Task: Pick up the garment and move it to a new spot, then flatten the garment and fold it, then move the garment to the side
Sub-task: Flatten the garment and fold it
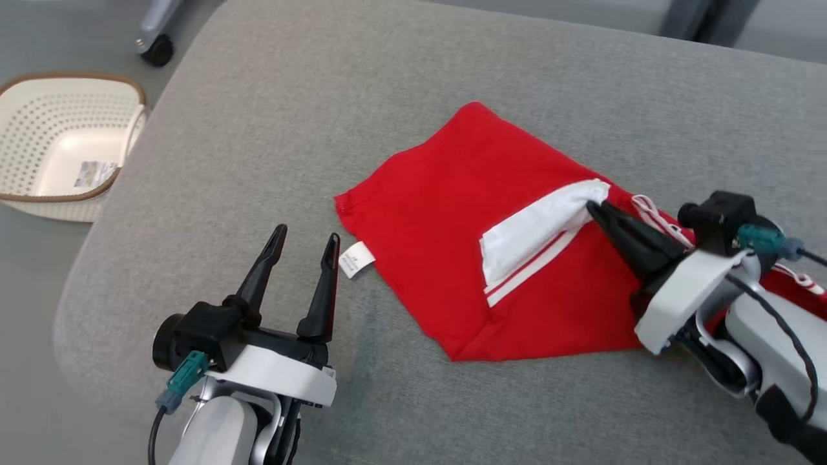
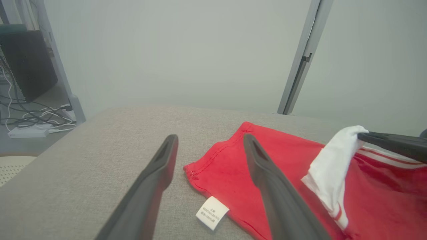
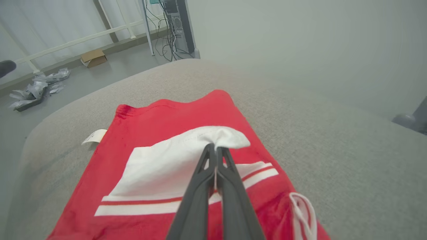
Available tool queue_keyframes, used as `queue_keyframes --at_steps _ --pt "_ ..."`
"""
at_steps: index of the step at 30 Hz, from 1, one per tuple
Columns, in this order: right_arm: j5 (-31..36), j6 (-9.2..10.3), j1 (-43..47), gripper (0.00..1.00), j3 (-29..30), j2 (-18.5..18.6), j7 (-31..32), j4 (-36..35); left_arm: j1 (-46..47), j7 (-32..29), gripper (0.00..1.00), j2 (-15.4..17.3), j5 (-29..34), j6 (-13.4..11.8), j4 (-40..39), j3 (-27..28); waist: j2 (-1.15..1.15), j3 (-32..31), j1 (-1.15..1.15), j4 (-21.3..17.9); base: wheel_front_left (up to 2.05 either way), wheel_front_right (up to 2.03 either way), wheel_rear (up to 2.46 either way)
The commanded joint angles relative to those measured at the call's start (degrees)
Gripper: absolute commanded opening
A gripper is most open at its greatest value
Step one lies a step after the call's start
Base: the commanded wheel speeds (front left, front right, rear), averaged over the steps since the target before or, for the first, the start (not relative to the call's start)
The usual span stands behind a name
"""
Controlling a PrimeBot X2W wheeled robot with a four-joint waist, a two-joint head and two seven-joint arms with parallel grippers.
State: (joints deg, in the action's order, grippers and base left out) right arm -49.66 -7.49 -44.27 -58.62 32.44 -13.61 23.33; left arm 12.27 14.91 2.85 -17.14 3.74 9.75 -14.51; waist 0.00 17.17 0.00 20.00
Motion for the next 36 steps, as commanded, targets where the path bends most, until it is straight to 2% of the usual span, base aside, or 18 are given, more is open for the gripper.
queue_keyframes --at_steps 1,9,14,24,35,36 --pt "0.6 -0.02 2.7 0.00 1.3 0.3 -0.7 -1.2 -0.3 0.2 1.00 0.4 0.7 0.3 0.1 0.7 0.00 -1.6 0.00 -3.7 0.00 0.00 0.00" --pt "2.8 -0.02 20.8 0.00 12.8 -2.1 -1.5 -8.6 -2.7 0.2 1.00 2.1 2.6 0.7 0.7 4.2 0.00 -4.4 0.00 -11.9 0.00 0.00 0.00" --pt "4.4 -0.02 30.4 0.00 19.4 -4.5 -0.7 -10.1 -4.0 0.2 1.00 3.2 2.9 0.3 0.6 5.9 0.00 -5.6 0.00 -16.0 0.00 0.00 0.00" --pt "5.3 -0.02 41.6 0.00 26.9 -10.2 3.0 -11.2 -5.1 0.2 1.00 4.4 2.6 -0.2 0.6 6.9 0.00 -6.2 0.00 -20.4 0.00 0.00 0.00" --pt "6.6 -0.02 48.4 0.00 30.1 -13.8 8.9 -10.2 -5.9 -0.2 1.00 5.4 1.9 -1.8 0.4 7.9 0.00 -6.7 0.00 -21.5 0.00 0.00 0.00" --pt "6.8 -0.02 48.6 0.17 30.4 -14.0 9.2 -10.1 -6.0 -0.3 1.00 5.5 1.8 -1.9 0.4 8.1 0.00 -6.8 0.00 -21.5 0.00 0.00 0.00"
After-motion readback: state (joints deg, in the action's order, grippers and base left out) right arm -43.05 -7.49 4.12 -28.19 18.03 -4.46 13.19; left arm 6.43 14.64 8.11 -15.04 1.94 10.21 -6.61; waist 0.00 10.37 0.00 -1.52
